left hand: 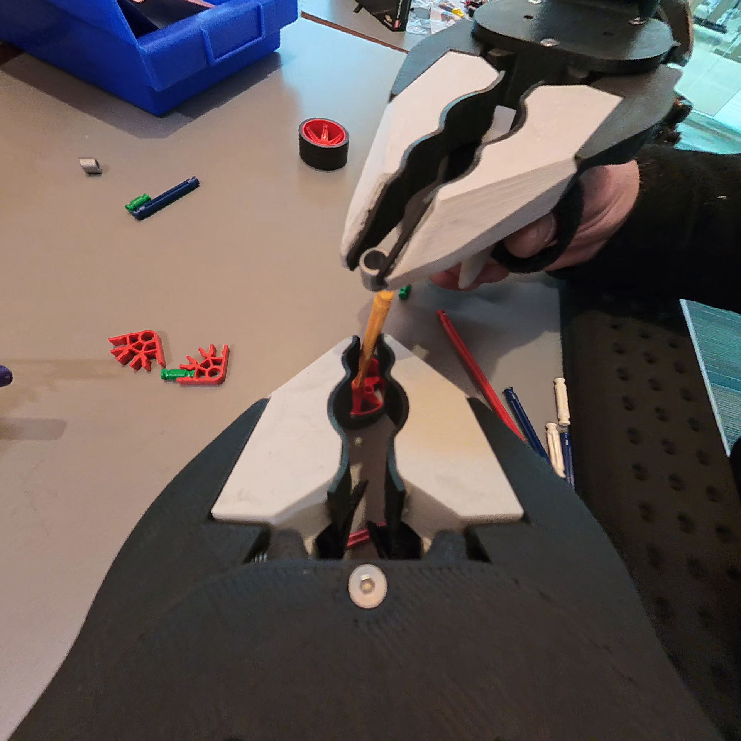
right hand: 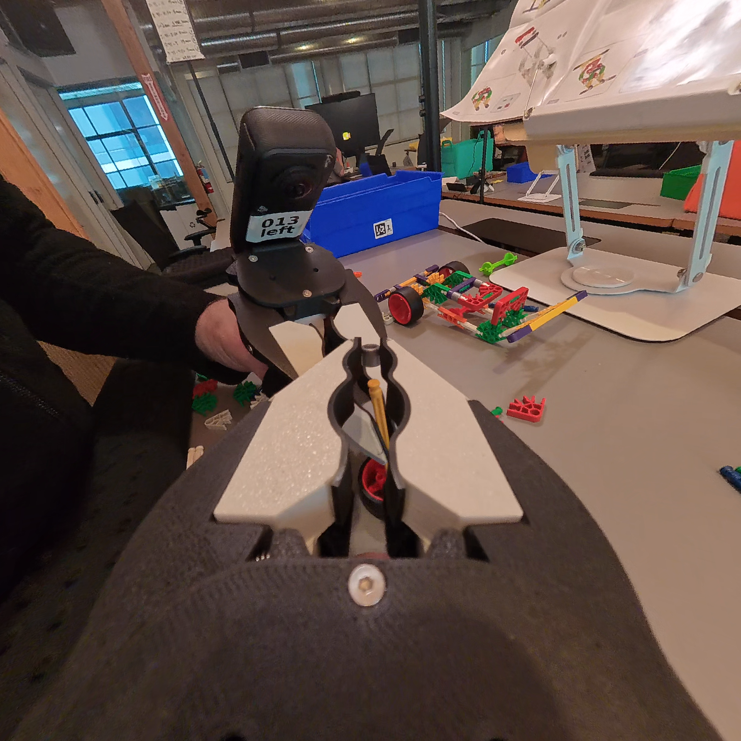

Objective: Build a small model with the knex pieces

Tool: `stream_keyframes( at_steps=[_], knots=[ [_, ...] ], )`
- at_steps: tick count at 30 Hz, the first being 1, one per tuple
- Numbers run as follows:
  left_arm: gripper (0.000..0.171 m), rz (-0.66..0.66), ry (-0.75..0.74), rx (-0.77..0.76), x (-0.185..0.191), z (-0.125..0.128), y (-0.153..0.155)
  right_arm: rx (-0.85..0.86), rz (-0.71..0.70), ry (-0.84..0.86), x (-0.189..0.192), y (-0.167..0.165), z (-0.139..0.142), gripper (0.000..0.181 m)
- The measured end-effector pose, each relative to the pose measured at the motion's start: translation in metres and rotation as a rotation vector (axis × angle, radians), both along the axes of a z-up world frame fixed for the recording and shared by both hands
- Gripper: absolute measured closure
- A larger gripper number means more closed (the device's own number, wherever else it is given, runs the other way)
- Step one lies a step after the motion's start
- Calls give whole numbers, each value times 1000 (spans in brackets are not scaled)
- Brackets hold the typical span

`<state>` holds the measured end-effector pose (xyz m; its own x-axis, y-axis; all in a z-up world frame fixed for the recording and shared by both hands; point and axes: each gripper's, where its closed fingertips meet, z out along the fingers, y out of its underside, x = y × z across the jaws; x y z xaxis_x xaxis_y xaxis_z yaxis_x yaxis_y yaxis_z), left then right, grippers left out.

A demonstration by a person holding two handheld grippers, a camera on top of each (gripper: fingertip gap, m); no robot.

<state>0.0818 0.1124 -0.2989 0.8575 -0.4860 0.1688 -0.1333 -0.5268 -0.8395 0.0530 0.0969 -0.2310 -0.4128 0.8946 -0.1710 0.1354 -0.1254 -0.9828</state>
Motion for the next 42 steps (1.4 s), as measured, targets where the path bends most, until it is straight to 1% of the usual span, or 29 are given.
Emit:
stream_keyframes(
  at_steps=[5, 9, 12, 17, 29, 33, 36, 39, 42],
  knots=[
    [169, 11, 9, 33, -2, 1, 3, -18, -1, 15, 5, 0, -1, 175],
    [169, 3, -38, 50, 0, 7, 3, -39, -9, 26, 8, 1, 0, 175],
    [169, -4, -36, 68, 1, 10, 3, -50, -17, 33, 9, 3, 0, 175],
    [169, -24, -12, 72, 3, 12, 2, -74, -15, 62, 9, 3, 8, 176],
    [170, -43, -12, 128, 10, 30, 4, -115, -24, 113, 11, 4, 18, 176],
    [170, -52, 15, 137, 11, 34, 4, -112, -24, 128, 14, 4, 22, 176],
    [170, -52, 38, 146, 11, 33, 4, -102, -30, 122, 16, 5, 21, 176],
    [170, -58, -24, 151, 13, 39, 3, -67, -39, 75, 20, 5, 13, 175],
    [170, -70, 15, 156, 15, 36, 5, -46, -46, 28, 23, 7, 8, 170]
  ],
)
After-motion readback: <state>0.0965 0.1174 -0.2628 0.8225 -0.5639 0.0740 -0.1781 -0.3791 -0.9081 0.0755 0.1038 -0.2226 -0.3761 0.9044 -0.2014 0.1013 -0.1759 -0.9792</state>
